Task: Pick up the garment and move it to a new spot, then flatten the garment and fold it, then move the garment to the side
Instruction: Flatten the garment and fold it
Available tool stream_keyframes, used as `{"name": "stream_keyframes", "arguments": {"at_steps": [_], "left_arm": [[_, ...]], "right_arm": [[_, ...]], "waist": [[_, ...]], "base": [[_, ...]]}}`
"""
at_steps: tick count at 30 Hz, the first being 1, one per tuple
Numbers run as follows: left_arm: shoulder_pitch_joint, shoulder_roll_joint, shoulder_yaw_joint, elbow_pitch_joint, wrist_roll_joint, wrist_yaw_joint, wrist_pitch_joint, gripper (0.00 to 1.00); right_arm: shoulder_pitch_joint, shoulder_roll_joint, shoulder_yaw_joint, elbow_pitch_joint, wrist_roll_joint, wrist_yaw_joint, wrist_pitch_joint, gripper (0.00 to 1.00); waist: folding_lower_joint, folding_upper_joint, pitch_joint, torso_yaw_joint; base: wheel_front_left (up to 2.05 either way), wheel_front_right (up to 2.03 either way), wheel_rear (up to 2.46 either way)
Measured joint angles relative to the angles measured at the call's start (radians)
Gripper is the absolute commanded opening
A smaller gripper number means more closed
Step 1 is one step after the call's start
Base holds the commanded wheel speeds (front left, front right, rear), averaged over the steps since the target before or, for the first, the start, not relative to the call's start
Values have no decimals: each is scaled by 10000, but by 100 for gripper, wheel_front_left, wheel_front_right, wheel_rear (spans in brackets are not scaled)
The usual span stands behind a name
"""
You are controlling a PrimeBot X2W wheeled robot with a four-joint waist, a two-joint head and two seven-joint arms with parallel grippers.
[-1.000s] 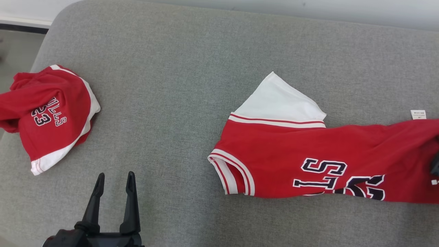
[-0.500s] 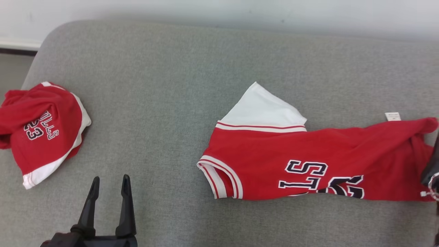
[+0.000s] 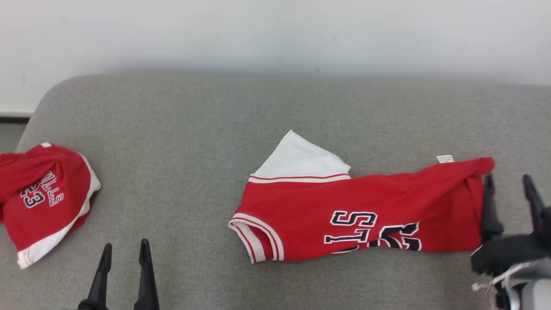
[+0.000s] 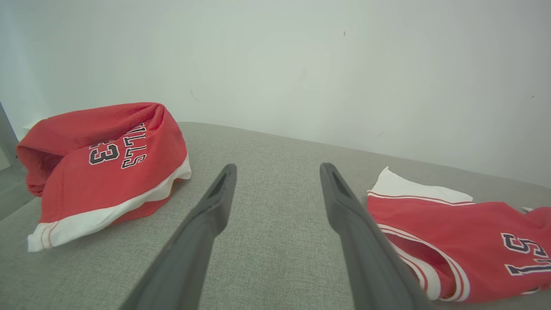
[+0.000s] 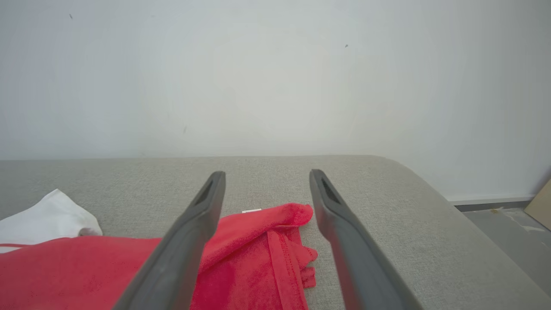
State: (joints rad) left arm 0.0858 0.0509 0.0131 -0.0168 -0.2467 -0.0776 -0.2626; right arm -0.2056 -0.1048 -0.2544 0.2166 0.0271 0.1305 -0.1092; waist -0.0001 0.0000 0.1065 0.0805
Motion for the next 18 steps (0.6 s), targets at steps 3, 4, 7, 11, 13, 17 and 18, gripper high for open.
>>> {"name": "stream_keyframes", "arguments": {"at_steps": [3, 4, 7, 11, 13, 17, 18], "left_arm": [[96, -2, 84, 23, -33, 69, 0, 100], [125, 0, 113, 46, -50, 77, 0, 100], [151, -4, 272, 125, -96, 113, 0, 100], [184, -2, 460, 278, -81, 69, 0, 100], [191, 0, 512, 359, 44, 58, 0, 100], [288, 2, 573, 591, 198, -21, 0, 100], [291, 0, 568, 667, 211, -56, 0, 100]], "right_arm": [[734, 17, 633, -759, 234, 0, -211, 100], [965, 19, 784, -945, 267, 0, -268, 100], [1572, 36, 1254, -1379, 357, 0, -514, 100], [2222, 90, 1689, -1732, 337, 0, -782, 100], [2445, 44, 1831, -1601, 493, 0, -932, 100], [2699, 65, 2029, -1313, 562, 0, -1139, 100], [2721, 67, 2065, -1191, 564, 0, -1172, 100]], "waist": [[0, 0, -225, -161], [0, 0, -301, -207], [-1, 0, -523, -316], [0, 0, -782, -440], [0, 0, -891, -488], [0, -1, -1060, -596], [0, 0, -1088, -626]], "base": [[0, 0, 0], [0, 0, 0], [0, 0, 0], [0, 0, 0], [0, 0, 0], [0, 0, 0], [0, 0, 0]]}}
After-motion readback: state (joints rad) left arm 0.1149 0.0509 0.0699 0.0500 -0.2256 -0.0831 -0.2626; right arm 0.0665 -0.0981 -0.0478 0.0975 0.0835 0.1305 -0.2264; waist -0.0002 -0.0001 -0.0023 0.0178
